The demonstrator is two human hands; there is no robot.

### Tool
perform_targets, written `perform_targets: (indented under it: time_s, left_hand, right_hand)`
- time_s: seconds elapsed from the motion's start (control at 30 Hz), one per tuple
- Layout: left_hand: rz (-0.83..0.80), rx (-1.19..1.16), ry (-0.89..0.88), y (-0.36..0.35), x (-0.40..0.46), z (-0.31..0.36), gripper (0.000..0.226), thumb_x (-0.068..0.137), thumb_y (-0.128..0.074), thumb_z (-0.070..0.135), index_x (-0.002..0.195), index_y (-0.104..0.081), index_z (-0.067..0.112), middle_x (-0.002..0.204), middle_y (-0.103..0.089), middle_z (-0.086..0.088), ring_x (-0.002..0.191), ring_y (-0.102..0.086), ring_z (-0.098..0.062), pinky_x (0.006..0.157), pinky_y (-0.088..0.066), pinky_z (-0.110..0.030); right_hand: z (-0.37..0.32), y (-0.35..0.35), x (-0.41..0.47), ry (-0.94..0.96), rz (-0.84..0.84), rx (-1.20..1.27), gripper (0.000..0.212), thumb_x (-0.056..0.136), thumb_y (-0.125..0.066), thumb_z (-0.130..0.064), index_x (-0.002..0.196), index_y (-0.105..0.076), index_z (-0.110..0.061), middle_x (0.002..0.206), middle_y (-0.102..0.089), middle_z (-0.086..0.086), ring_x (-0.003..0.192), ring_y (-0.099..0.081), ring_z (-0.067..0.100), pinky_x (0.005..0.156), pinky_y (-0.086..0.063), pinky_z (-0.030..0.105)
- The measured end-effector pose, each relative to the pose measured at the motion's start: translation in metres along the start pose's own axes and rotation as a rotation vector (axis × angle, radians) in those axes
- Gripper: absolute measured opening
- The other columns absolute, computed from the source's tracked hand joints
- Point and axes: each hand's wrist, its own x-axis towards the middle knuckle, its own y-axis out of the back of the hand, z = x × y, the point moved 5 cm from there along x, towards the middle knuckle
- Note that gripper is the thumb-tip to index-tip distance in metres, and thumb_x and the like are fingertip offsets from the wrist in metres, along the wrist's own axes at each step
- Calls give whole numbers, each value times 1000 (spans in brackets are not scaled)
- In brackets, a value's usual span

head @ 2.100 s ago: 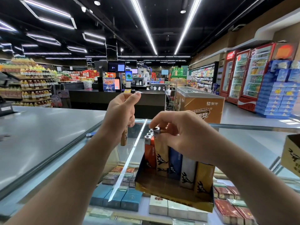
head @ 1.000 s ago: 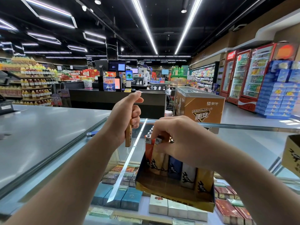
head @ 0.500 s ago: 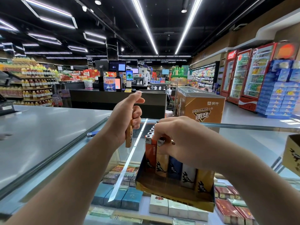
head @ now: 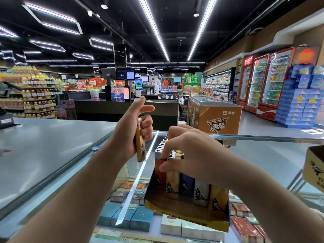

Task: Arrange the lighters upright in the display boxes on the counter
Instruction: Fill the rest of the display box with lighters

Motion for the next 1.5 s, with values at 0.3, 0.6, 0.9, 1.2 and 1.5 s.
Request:
perform_targets:
  time_s: [0.3, 0.6, 0.9, 1.2, 1.5]
  left_hand:
    - [-407, -253, -189, -44, -21, 12, 37, 78, -45, 52, 95, -48, 18, 58, -39, 10, 56, -39, -5, 55, -42, -19]
    - [-281, 390, -197, -28, -7, -1, 60, 67, -46, 68, 114, -50, 31, 120, -57, 12, 118, -47, -8, 99, -31, -32]
    - [-740, 868, 288, 2, -14, -31, 94, 63, -83, 23, 117, -22, 69, 146, -31, 11, 124, -41, 5, 99, -41, -19]
    - [-796, 933, 403, 5, -12, -47, 58, 71, -74, 2, 111, -46, 34, 103, -68, 8, 100, -64, -8, 79, -52, -19]
    - [-771, 912, 381, 0, -14, -43, 78, 71, -71, -7, 125, -40, 40, 111, -64, 2, 104, -63, -17, 84, -55, -39]
  right_hand:
    - [3, 17, -3, -126, 351, 299, 30, 71, -72, -37, 83, -47, -24, 67, -50, -16, 64, -49, -6, 62, -41, 10]
    - [15, 26, -7, -174, 399, 507, 47, 80, -63, -3, 94, -34, -37, 75, -60, 12, 60, -59, 13, 56, -55, 26]
    - [21, 27, -6, -175, 281, 797, 16, 82, -65, -9, 87, -63, -24, 70, -64, 11, 55, -56, 17, 46, -49, 21]
    - [-5, 9, -2, -69, 45, 158, 22, 80, -70, -30, 100, -62, -27, 88, -67, -6, 79, -60, 9, 74, -54, 34]
    - [-15, -3, -4, 42, -76, -82, 21, 84, -61, -40, 100, -62, -26, 85, -57, -13, 67, -34, -8, 72, -23, 5]
